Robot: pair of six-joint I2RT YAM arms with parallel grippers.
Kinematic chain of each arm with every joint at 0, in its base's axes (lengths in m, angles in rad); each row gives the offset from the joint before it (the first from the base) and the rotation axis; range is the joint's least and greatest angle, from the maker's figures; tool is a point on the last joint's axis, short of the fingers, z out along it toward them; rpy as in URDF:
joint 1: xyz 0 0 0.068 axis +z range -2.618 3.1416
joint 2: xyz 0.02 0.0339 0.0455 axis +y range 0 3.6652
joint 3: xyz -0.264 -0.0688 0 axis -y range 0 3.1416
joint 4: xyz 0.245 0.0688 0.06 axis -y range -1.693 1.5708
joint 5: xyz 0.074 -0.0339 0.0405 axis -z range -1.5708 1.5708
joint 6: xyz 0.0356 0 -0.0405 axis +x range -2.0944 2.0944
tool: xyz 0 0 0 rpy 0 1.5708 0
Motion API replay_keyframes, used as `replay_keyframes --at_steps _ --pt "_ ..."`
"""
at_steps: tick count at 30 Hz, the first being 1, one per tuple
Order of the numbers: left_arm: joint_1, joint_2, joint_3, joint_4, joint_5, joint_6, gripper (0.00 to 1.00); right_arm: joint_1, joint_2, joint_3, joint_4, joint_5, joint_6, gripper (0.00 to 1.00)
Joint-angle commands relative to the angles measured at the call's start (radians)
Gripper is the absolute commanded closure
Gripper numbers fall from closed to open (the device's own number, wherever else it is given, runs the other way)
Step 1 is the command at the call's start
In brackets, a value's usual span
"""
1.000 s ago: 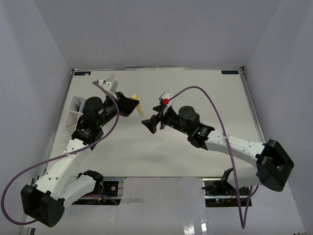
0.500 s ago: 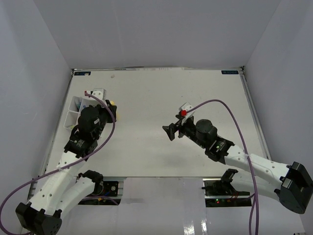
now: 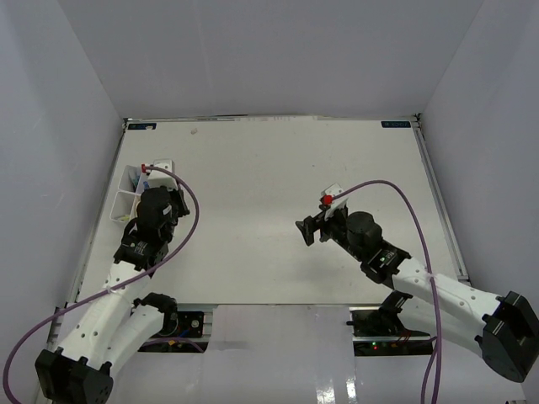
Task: Sort the stationery into containers
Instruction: Place the pen in the storage box.
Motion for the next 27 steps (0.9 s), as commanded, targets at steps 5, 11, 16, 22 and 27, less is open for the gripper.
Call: replay_keyframes --at_steps 5,11,16,22,27 --pt "0.116 -0.015 -0.075 0.11 -0.052 0.059 0.97 -0.05 -0.037 -0.055 0.061 -0.042 -0.012 0.1" --pt "0.227 -0.005 -0.114 0.205 -0.006 0.084 0.97 -0.085 -0.052 -0.089 0.089 -0.083 -0.006 0.1" --pt "0.271 0.038 -0.129 0.324 0.029 0.092 0.96 -0.097 -0.049 -0.098 0.099 -0.111 0.0 0.1" --pt "0.305 0.092 -0.178 0.401 0.058 0.081 0.86 -0.106 -0.063 -0.111 0.102 -0.112 0.0 0.1" --pt "0.328 0.117 -0.221 0.446 0.053 0.08 0.71 -0.111 -0.074 -0.123 0.115 -0.128 0.0 0.1"
